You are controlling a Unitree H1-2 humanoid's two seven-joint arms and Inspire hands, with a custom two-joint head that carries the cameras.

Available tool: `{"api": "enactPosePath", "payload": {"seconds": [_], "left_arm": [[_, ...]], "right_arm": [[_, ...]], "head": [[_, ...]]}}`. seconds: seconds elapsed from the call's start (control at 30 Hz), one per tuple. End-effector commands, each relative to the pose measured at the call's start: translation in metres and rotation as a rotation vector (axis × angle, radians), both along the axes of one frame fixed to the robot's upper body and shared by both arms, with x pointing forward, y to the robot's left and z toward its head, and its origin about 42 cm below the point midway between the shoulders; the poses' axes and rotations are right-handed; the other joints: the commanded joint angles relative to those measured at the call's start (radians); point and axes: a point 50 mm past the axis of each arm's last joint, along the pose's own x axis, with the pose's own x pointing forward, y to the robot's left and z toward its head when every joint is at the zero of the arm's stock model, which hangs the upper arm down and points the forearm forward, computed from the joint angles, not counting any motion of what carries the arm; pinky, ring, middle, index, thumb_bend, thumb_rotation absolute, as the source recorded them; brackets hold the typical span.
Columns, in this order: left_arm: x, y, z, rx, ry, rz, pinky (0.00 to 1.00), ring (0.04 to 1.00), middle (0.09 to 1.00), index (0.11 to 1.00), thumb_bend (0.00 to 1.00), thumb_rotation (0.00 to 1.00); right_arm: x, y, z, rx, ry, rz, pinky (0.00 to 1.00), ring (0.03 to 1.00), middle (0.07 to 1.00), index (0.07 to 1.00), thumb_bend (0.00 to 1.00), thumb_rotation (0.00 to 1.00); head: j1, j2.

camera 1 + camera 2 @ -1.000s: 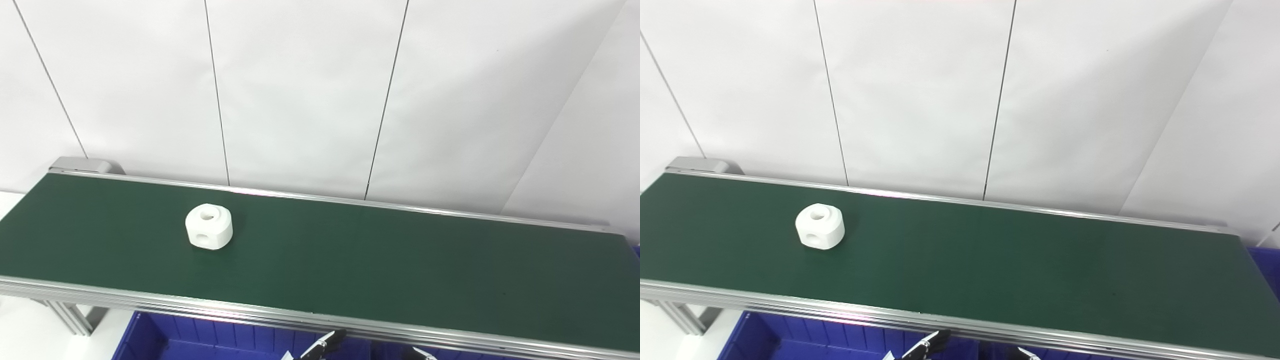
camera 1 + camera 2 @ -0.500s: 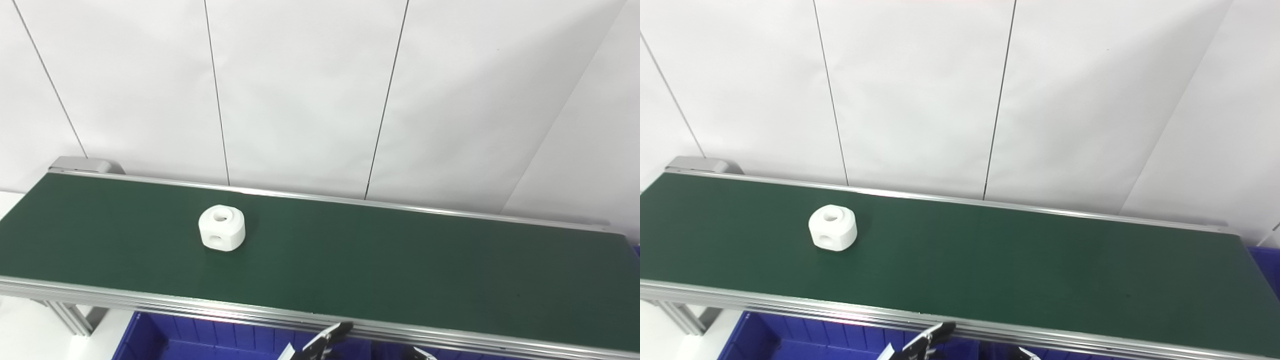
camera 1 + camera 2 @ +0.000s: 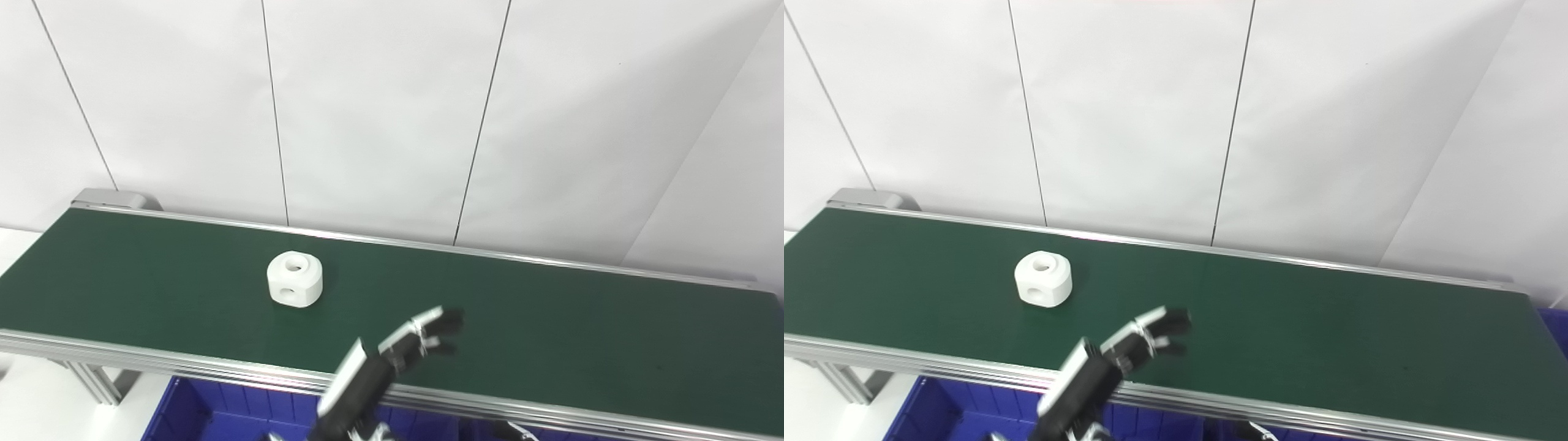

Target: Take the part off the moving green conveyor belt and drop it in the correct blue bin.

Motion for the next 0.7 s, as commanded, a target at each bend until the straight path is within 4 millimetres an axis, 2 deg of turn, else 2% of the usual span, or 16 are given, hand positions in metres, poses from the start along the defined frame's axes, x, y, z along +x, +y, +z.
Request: {"api": "enactPosePath", "payload": {"seconds": [0.0,0.17,0.3,0.5,0.67], "left_arm": [[0.017,0.009,0.019,0.075,-0.083,0.019,0.79,0.918,0.942,0.891,1.0,0.63],[0.052,0.037,0.037,0.253,-0.164,0.078,0.86,0.948,0.955,0.919,1.0,0.49],[0.087,0.061,0.054,0.449,-0.232,0.148,0.79,0.904,0.915,0.901,1.0,0.42],[0.125,0.074,0.065,0.635,-0.312,0.202,0.75,0.88,0.889,0.89,1.0,0.38],[0.154,0.075,0.075,0.764,-0.321,0.222,0.73,0.881,0.878,0.882,1.0,0.33]], "right_arm": [[0.008,0.005,0.01,0.027,-0.08,0.02,0.63,0.709,0.8,0.807,0.73,0.98],[0.012,0.013,0.01,0.038,-0.085,0.02,0.64,0.701,0.793,0.805,0.72,0.97],[0.014,0.017,0.01,0.039,-0.09,0.013,0.64,0.697,0.787,0.802,0.73,0.98],[0.014,0.018,0.01,0.045,-0.093,0.008,0.63,0.696,0.791,0.797,0.74,0.99],[0.014,0.017,0.011,0.047,-0.091,0.012,0.62,0.698,0.797,0.797,0.73,0.97]], "head": [[0.0,0.001],[-0.005,-0.002],[-0.015,-0.003],[-0.019,0.0],[-0.018,0.004]]}}
